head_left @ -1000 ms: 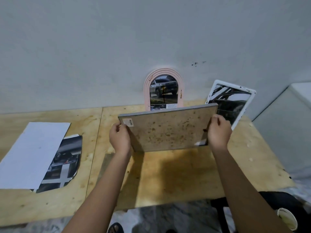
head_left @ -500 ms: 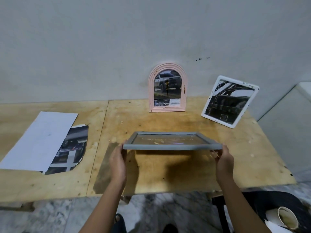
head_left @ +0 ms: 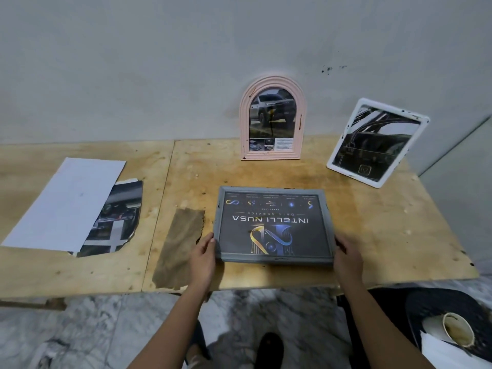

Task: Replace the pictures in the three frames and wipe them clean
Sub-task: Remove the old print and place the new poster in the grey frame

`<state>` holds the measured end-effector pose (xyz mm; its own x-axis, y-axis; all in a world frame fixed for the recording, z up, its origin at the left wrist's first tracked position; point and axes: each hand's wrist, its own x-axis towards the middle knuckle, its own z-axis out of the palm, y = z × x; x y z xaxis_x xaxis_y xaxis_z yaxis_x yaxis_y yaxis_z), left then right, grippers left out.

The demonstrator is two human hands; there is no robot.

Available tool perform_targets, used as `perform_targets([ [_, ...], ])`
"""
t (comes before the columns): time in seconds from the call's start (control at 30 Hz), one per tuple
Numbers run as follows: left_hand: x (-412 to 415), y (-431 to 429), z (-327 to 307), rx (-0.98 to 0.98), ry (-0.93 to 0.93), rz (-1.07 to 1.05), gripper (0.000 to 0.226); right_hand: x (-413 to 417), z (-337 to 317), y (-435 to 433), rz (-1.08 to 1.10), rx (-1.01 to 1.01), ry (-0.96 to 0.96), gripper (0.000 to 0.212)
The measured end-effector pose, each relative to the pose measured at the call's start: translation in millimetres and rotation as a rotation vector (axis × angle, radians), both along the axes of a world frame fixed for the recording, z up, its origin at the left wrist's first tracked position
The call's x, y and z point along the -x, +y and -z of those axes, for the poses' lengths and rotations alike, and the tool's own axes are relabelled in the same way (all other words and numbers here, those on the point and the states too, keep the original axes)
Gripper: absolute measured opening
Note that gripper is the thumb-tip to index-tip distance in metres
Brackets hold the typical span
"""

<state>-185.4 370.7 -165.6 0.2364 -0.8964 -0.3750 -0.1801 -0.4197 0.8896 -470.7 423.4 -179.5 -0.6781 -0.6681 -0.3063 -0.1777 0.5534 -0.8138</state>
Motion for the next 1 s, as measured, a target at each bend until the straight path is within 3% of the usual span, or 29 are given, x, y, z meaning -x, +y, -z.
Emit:
perform_targets([
  [0.17,-20.5,0.6,4.9,0.069,-0.203,0.161,0.031,-8.9,3.3,0.7,0.032,-0.02,0.086,0.048],
  [0.3,-48.7,5.1,9.7,0.066,-0.753,0.0,0.041,-16.2,5.6,1.8,0.04,-0.009,0.138,0.048],
  [0.4,-59.5,7.4,14.0,-0.025,-0.811,0.002,0.049,-16.6,4.4,-0.1,0.042,-0.017,0.143,0.049],
  [0.57,-59.2,-4.1,12.9,0.011,-0.888,0.013,0.02,-12.1,7.3,-1.9,0.026,-0.042,0.106,0.05],
  [0.67,-62.9,-13.7,8.4,0.038,-0.79,-0.042,0.017,-10.9,4.7,-1.8,0.009,-0.046,0.102,0.05],
  [0.83,-52.0,-21.5,-22.1,0.156,-0.306,-0.078,0.011,-7.1,3.5,-2.9,-0.047,-0.077,0.124,0.048],
  [0.93,-38.2,-30.9,-43.2,0.159,-0.026,-0.112,0.011,-9.1,-3.9,-4.9,-0.07,-0.211,0.314,0.049],
  [1.0,-25.7,-37.3,-57.8,0.123,0.17,-0.128,0.009,-17.5,-13.7,-9.4,-0.075,-0.183,0.441,0.047],
])
